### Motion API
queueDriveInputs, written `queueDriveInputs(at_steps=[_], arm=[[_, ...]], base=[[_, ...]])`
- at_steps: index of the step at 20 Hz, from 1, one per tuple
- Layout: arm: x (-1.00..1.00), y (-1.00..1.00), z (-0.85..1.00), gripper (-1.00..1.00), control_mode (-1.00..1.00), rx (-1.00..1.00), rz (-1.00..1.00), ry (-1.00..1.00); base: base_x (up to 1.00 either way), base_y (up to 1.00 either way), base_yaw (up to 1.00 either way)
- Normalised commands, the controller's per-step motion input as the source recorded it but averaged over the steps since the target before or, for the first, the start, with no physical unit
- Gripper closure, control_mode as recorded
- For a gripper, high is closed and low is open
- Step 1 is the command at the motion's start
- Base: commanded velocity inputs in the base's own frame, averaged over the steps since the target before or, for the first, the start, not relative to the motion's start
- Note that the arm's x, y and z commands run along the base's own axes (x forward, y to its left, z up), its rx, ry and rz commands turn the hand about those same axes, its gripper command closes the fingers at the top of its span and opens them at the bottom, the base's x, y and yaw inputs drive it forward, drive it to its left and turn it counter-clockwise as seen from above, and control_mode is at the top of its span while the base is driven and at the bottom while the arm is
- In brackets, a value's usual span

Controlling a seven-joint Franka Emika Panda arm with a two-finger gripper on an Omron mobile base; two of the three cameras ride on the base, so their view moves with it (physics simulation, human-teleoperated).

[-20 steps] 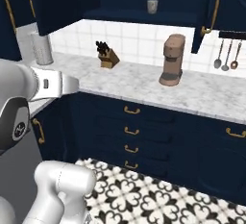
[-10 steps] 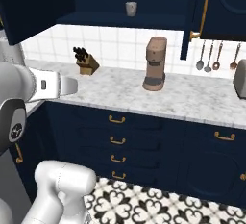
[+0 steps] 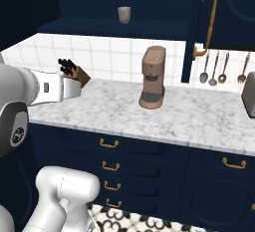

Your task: Gather all objects into one cabinet and sort the glasses and bowls to opposite sides.

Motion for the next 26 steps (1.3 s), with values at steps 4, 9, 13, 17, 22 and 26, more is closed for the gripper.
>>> queueDriveInputs(at_steps=[4,9,13,17,22,26], arm=[[0.0,0.0,0.0,-1.0,1.0,0.0,0.0,0.0],[0.0,0.0,0.0,-1.0,1.0,0.0,0.0,0.0],[0.0,0.0,0.0,-1.0,1.0,0.0,0.0,0.0],[0.0,0.0,0.0,-1.0,1.0,0.0,0.0,0.0],[0.0,0.0,0.0,-1.0,1.0,0.0,0.0,0.0],[0.0,0.0,0.0,-1.0,1.0,0.0,0.0,0.0]], base=[[0.21,0.21,0.01],[0.42,0.01,0.02],[0.65,0.0,0.0],[0.4,0.04,0.0],[0.35,0.0,0.0],[0.3,0.01,0.0]])
